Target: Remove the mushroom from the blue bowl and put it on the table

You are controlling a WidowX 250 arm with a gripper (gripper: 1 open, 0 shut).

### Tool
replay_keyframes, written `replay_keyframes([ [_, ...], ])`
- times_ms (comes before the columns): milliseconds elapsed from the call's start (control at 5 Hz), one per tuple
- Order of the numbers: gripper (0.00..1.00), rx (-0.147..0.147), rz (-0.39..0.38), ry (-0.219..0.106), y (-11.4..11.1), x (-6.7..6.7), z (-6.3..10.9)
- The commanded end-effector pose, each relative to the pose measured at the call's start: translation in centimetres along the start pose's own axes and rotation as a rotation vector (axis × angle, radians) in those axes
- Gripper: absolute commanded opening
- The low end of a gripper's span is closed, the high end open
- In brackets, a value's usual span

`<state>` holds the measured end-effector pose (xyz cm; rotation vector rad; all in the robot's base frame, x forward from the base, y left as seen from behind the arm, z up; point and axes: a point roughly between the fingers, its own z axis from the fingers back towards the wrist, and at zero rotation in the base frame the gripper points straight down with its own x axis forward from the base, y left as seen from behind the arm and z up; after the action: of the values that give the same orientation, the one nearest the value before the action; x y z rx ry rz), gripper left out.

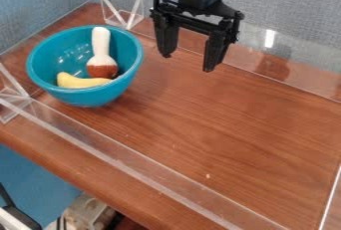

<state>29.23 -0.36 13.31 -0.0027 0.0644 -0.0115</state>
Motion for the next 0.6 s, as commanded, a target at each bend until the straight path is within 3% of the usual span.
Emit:
replay_keyframes([
  [0, 1.0, -0.005, 0.075, 0.013, 1.8, -0.1, -0.5],
  [400, 1.0, -0.031, 0.333, -0.024, 9.0, -1.0, -0.6],
])
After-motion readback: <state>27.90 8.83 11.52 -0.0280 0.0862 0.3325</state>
